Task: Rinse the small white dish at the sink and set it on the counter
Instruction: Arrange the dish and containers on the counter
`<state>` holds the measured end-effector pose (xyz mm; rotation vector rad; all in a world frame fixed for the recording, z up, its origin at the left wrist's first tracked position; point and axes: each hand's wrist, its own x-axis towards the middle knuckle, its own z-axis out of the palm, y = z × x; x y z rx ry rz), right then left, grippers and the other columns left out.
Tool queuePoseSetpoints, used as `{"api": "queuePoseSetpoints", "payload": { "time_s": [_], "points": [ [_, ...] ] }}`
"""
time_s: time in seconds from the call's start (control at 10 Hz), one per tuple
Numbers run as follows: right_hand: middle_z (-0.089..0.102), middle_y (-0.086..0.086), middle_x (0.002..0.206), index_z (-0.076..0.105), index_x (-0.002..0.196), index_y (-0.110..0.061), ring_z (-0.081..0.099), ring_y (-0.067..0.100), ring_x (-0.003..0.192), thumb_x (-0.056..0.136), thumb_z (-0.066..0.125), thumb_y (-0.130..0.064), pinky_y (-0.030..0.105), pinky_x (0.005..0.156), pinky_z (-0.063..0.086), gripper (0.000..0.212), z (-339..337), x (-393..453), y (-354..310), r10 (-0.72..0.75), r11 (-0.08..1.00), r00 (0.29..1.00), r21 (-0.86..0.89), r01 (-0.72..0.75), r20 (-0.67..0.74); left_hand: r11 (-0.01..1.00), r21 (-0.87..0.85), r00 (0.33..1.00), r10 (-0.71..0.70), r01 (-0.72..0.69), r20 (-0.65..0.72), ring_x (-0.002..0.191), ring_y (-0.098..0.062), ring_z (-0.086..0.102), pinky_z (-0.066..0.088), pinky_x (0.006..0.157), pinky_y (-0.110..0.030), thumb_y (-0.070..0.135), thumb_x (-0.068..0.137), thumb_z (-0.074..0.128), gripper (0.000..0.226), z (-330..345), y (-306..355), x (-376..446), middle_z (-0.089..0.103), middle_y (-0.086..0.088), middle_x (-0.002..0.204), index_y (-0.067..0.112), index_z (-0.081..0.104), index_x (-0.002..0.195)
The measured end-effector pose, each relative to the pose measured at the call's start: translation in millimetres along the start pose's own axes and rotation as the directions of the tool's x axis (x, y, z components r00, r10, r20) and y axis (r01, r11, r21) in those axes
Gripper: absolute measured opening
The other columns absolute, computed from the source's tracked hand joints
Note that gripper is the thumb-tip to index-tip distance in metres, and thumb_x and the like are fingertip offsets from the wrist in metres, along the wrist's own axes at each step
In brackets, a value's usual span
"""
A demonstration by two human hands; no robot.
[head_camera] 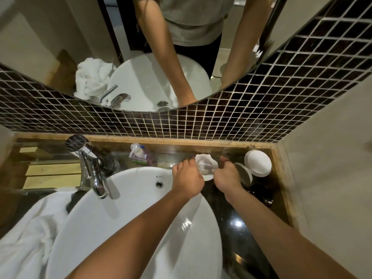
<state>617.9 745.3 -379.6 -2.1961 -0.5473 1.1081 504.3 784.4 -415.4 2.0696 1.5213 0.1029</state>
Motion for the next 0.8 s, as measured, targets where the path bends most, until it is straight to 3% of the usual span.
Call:
{"api": "queuePoseSetpoints", "payload": {
  "time_s": [0.1,0.2,0.4,0.6,0.7,0.8],
  "points": [
    [0.048,0.010,0.151,0.041,0.151,-0.020,0.047,0.032,0.135,0.100,0.048,-0.001,0.040,0.099,0.045,0.055,2,2,2,0.020,0.999,1.000,-0.042,-0.021,-0.004,1.000,-0.016,0.999,-0.020,0.020,0.035,0.114,-0.024,0.052,0.028,0.101,-0.038,0.020,0.086,0.054,0.040,3,-1,2,0.059,-0.004,0.119,0.017,0.047,0.125],
    [0.054,0.011,0.143,0.047,0.145,-0.015,0.050,0.023,0.112,0.101,0.047,-0.005,0.034,0.087,0.041,0.044,5,5,6,0.018,0.998,1.000,-0.056,-0.018,-0.001,0.998,-0.049,0.998,-0.030,0.033,0.056,0.112,-0.024,0.053,0.028,0.100,-0.038,0.016,0.085,0.053,0.037,5,1,4,0.059,-0.004,0.117,0.017,0.048,0.122],
    [0.051,0.002,0.109,0.053,0.137,-0.013,0.045,0.016,0.088,0.101,0.049,-0.006,0.031,0.078,0.039,0.037,7,13,9,0.001,0.997,1.000,-0.073,-0.003,-0.018,0.996,-0.082,0.997,-0.031,0.037,0.067,0.114,-0.026,0.052,0.028,0.101,-0.039,0.014,0.085,0.054,0.042,5,3,8,0.060,-0.006,0.119,0.015,0.046,0.126],
    [0.060,0.013,0.134,0.051,0.140,-0.014,0.057,0.026,0.106,0.097,0.056,-0.009,0.033,0.079,0.045,0.044,1,2,1,-0.115,0.966,0.993,-0.229,0.118,0.027,0.999,-0.030,0.997,0.027,-0.025,0.074,0.120,-0.026,0.048,0.027,0.106,-0.042,0.026,0.088,0.052,0.045,-5,-1,1,0.053,-0.005,0.128,0.018,0.044,0.132],
    [0.057,0.011,0.140,0.052,0.141,-0.016,0.054,0.030,0.123,0.094,0.057,-0.012,0.034,0.091,0.044,0.047,-2,-8,-6,-0.277,0.848,0.956,-0.442,0.292,0.099,0.994,0.052,0.994,0.092,-0.095,0.057,0.121,-0.026,0.046,0.028,0.105,-0.043,0.036,0.093,0.048,0.045,-18,-7,-7,0.049,-0.005,0.134,0.021,0.044,0.135],
    [0.058,0.006,0.142,0.055,0.140,-0.021,0.056,0.025,0.125,0.095,0.054,-0.016,0.038,0.100,0.047,0.045,-6,-23,-18,-0.370,0.719,0.907,-0.557,0.416,0.199,0.987,0.088,0.991,0.129,-0.131,0.024,0.118,-0.025,0.047,0.035,0.101,-0.041,0.036,0.093,0.045,0.041,-41,-7,-16,0.051,-0.006,0.133,0.019,0.047,0.132]
  ]
}}
